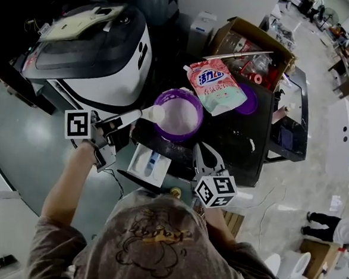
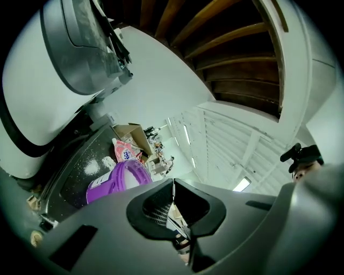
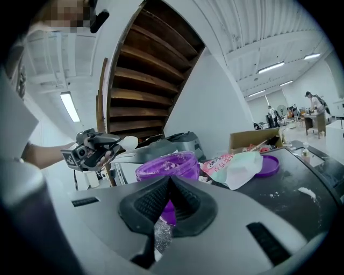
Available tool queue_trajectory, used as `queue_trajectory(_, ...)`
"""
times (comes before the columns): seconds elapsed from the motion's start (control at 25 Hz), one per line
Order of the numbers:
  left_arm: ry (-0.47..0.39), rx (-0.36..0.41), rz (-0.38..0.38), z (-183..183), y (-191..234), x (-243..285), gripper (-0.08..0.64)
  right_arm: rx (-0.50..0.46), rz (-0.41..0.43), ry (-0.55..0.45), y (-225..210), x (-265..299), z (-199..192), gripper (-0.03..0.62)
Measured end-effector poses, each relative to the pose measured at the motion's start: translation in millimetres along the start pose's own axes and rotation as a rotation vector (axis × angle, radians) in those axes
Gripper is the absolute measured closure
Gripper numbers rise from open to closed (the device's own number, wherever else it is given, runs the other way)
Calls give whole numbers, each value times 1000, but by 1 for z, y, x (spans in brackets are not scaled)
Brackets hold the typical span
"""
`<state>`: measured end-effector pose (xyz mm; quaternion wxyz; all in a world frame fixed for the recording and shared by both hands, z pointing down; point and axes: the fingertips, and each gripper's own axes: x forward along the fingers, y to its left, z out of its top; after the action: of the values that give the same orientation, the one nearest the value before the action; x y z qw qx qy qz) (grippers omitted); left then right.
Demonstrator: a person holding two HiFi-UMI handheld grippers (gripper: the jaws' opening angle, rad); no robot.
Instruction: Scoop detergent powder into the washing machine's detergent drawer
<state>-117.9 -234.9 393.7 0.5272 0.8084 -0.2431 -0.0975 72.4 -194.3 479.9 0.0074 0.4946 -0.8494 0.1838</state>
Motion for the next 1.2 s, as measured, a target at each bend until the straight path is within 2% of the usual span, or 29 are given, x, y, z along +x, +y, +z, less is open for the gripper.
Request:
queue_trajectory(0.4,-116,-9,67,-29,10,-25,537,-30,98,41,11,-9,-12,592)
queue_trajectory(0.64,-182,-44,95,-46,14,-35,537,-28,138,59,17,-16,-22,592)
queue_trajectory(1.2,-166,34,95,-63,21,-53,537,-28,127,62,31,-17,-28,592)
